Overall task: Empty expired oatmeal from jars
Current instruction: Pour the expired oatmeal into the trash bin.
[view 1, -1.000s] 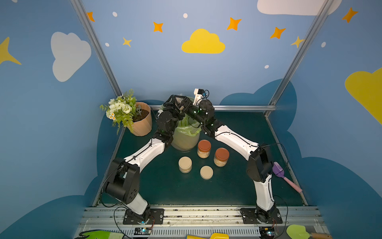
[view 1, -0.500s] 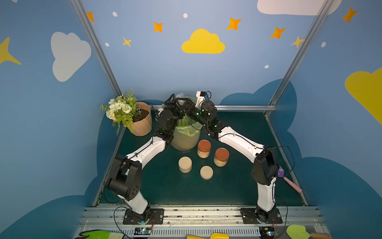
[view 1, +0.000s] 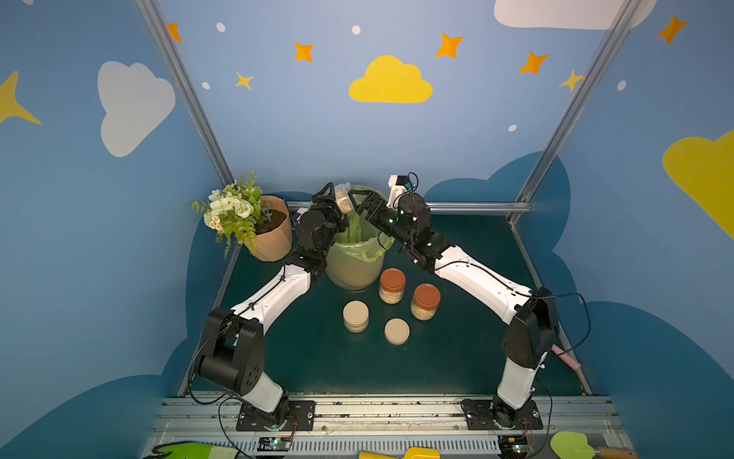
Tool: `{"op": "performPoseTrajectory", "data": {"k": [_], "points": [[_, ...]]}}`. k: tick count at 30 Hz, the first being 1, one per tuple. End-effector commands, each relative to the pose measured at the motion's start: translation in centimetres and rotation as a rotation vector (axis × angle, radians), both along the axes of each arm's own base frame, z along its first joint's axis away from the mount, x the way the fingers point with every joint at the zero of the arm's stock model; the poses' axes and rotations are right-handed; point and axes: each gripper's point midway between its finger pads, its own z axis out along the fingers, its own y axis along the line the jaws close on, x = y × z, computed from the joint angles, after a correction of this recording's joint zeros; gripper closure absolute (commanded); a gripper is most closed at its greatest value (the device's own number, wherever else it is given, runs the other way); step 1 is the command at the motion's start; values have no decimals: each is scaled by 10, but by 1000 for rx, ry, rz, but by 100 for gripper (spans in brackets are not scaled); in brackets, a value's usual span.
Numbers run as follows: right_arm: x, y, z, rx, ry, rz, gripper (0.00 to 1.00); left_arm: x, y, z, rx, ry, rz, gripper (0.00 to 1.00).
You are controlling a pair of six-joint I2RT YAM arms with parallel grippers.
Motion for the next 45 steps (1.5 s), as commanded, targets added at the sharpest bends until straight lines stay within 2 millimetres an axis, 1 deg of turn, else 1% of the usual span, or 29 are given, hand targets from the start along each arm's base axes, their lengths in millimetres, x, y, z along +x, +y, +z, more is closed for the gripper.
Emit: {"op": "performPoseTrajectory", "data": {"k": [1,4,9,16,18,20,22,26,30,34,39,42,45], "points": [[-2,-19,22,-8,-59,-42,3,-12,12,30,23,-70,14,76],[3,-27,20,-24,-54,-51,3,-12,17,24,47,-53,20,76],[10,-46,19,-37,-52,-80,3,-10,23,25,135,-30,17,76],[4,-84,28,-123,-110,-137,3,-7,25,26,316,-16,-37,77],[0,-95,30,-139,-124,-147,3,-6,28,18,363,18,-50,77],[-4,-106,34,-155,-140,-159,3,-3,30,14,405,34,-62,77],[-6,-117,34,-166,-150,-180,3,-2,29,13,443,47,-78,75],[-7,-137,36,-174,-165,-208,3,2,20,18,553,47,-134,76],[-8,-149,33,-162,-160,-218,3,6,11,22,647,43,-167,78],[-10,-161,30,-168,-161,-224,3,8,2,19,786,61,-200,79],[-20,-184,27,-212,-178,-249,3,8,3,10,937,83,-214,80],[-29,-197,24,-258,-184,-258,3,9,6,8,1043,91,-215,80],[-36,-212,17,-283,-170,-270,3,11,5,7,1122,87,-232,81]]}}
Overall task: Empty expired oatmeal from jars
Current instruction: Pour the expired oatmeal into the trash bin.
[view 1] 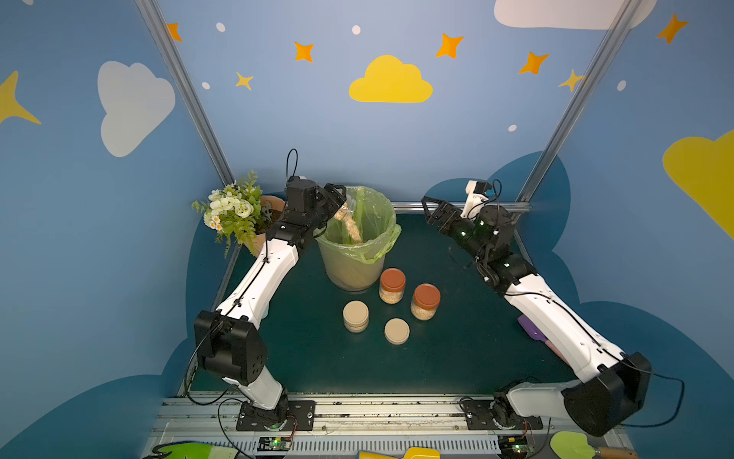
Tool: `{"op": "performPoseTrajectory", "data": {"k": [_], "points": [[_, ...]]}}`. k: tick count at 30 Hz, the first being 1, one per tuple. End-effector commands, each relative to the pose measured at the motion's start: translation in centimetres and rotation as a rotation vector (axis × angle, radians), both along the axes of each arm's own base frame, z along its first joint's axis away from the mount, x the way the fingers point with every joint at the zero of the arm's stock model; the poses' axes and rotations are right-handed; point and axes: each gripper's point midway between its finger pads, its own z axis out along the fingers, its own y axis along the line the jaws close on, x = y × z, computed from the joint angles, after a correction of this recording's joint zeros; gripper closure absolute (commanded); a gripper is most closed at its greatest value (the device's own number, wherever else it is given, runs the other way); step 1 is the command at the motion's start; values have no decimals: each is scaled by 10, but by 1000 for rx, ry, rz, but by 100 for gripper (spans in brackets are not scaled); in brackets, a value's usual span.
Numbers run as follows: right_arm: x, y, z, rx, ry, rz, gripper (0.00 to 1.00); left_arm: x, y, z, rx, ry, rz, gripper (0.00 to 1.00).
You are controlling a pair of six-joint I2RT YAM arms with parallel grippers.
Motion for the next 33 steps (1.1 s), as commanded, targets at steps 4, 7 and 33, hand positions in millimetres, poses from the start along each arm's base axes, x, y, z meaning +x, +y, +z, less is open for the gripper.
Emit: {"op": "performPoseTrajectory", "data": {"k": [4,7,33], "points": [[-15,-24,-17,-65,30,-6,3,3,-4,15,223,-60,-80,82],[-17,-29,-28,-74,56,9,3,4,-16,10,304,-56,-139,83],[-6,-8,-61,-104,152,131,3,1,-54,-6,807,-136,-250,82]]}}
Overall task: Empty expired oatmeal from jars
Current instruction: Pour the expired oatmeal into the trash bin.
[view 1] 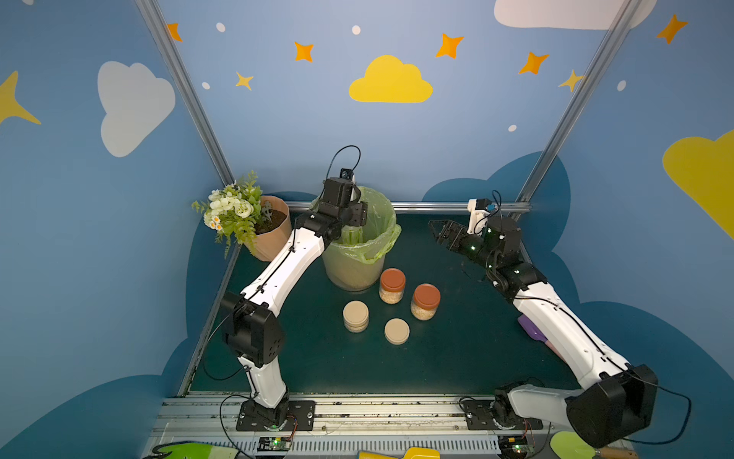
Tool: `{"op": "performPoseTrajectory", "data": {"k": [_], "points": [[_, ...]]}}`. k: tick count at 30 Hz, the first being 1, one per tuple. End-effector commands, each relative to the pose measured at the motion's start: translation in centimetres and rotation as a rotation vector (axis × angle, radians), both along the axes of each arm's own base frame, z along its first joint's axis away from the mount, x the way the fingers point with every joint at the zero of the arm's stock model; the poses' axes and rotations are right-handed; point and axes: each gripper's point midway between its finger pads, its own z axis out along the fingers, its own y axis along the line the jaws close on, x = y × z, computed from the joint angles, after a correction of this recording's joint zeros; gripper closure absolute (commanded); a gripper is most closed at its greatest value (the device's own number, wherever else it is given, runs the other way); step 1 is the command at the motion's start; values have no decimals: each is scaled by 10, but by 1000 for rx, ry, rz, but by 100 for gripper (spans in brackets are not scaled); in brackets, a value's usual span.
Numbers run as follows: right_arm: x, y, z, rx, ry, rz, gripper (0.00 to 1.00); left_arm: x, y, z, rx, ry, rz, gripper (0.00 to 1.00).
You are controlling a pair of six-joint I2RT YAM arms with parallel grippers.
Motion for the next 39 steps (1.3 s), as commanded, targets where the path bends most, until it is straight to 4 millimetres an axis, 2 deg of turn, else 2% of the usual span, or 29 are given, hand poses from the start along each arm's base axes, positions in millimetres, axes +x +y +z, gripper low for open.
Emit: {"op": "performPoseTrajectory", "data": {"k": [1,2,3,4,6,7,8,9,11,12,13,14,16,17,18,19,20,21,22,23,24,26,28,30,31,33,35,37,39], "points": [[3,8,14,13,-31,27,3,-8,-31,20,-73,-42,-114,80],[4,10,15,16,-36,31,3,-9,-32,20,55,-62,-80,81],[4,12,14,15,-30,38,3,-2,-13,26,160,-100,49,82],[4,14,14,11,-25,48,3,1,0,30,125,-100,84,82],[1,15,15,0,-35,54,3,-6,-19,30,-121,-35,-124,82],[1,14,15,-3,-41,47,3,-5,-11,30,-62,-51,-70,82],[2,13,14,-6,-40,44,3,0,20,34,2,-86,106,83],[1,13,15,-10,-40,46,3,0,20,32,-56,-82,96,83],[1,15,15,-12,-50,49,3,-12,-28,24,-134,-55,-145,80],[3,16,15,-8,-51,49,3,-10,-23,18,-15,-64,-87,81],[3,18,16,-8,-47,61,3,-3,7,21,75,-93,86,83],[1,20,17,-16,-42,77,3,0,18,21,-9,-76,123,84],[0,22,16,-24,-49,78,3,-19,-51,18,-182,-22,-233,81],[2,22,15,-17,-55,68,3,-24,-60,16,-22,-43,-235,80],[4,23,14,-11,-48,72,3,-12,-26,24,157,-102,-21,82],[2,25,15,-13,-44,83,3,-5,-1,28,160,-113,79,83],[-1,26,15,-25,-42,95,3,-3,6,28,-13,-72,29,83],[-2,27,14,-31,-47,91,3,-7,-6,29,-129,-56,-126,82],[-1,26,14,-31,-56,83,3,-7,2,30,-103,-62,-99,83],[0,25,13,-29,-53,78,3,-3,29,35,-22,-97,66,85],[0,25,14,-30,-52,80,3,-4,27,35,-48,-96,66,85],[1,28,16,-27,-63,87,3,-14,-19,25,-66,-71,-129,82],[3,32,17,-22,-56,102,3,-3,19,26,-16,-111,127,85],[-1,35,20,-34,-59,121,3,-13,-16,29,-276,-73,-164,83],[-1,34,20,-37,-67,114,3,-13,-10,26,-202,-74,-119,82],[-1,32,21,-42,-70,104,3,-6,30,37,-80,-94,104,86],[-1,32,23,-45,-77,104,3,-8,22,47,-195,-102,4,83],[1,34,25,-31,-84,109,3,-8,39,52,-270,-129,95,83],[1,39,26,-13,-80,130,3,-12,28,64,-518,-135,2,82]]}}
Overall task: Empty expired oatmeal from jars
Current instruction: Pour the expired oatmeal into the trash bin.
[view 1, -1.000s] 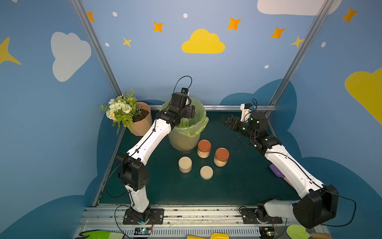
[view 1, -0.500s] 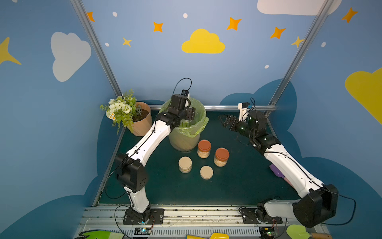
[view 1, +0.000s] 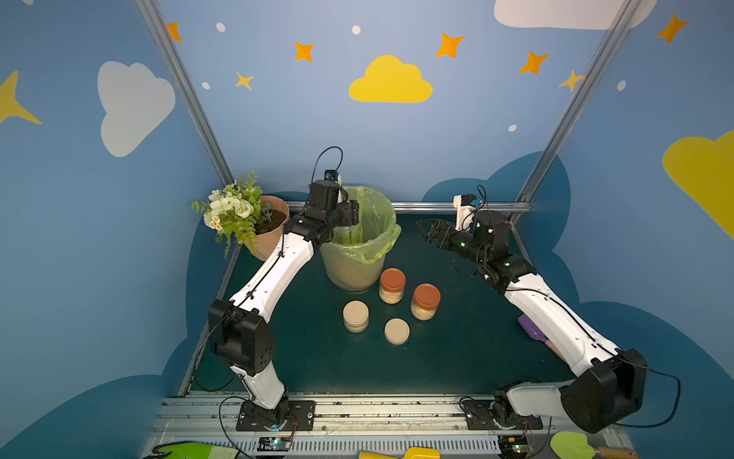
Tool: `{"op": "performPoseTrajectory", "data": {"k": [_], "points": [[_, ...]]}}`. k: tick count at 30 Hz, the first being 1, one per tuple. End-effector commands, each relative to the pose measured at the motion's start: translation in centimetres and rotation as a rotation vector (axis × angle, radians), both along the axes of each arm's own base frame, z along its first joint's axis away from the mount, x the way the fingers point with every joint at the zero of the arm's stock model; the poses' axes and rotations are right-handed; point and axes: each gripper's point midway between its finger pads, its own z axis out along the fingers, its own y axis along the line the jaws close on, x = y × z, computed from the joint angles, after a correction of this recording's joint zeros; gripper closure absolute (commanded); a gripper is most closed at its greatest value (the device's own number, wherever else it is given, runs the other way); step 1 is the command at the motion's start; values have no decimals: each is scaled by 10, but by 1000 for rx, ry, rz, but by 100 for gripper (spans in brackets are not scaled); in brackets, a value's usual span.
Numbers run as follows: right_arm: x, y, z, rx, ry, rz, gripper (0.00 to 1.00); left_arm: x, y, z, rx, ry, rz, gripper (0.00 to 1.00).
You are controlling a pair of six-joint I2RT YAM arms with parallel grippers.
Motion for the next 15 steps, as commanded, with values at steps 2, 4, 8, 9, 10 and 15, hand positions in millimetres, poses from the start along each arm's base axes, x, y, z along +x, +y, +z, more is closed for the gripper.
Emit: {"op": "performPoseTrajectory", "data": {"k": [2,4,8,9,10,15], "points": [[0,12,22,42,-51,44,3,-6,1,57,-344,-133,-33,82],[0,16,23,51,-50,59,3,-8,-6,58,-263,-123,-33,84],[0,24,28,94,-65,81,3,-9,-10,70,-468,-111,-28,83],[-1,27,30,109,-70,88,3,-10,-11,74,-516,-142,-46,83],[-2,29,31,129,-74,93,3,-12,-11,81,-580,-175,-46,82],[-3,47,44,289,-102,135,3,-21,1,106,-831,-240,11,81]]}}
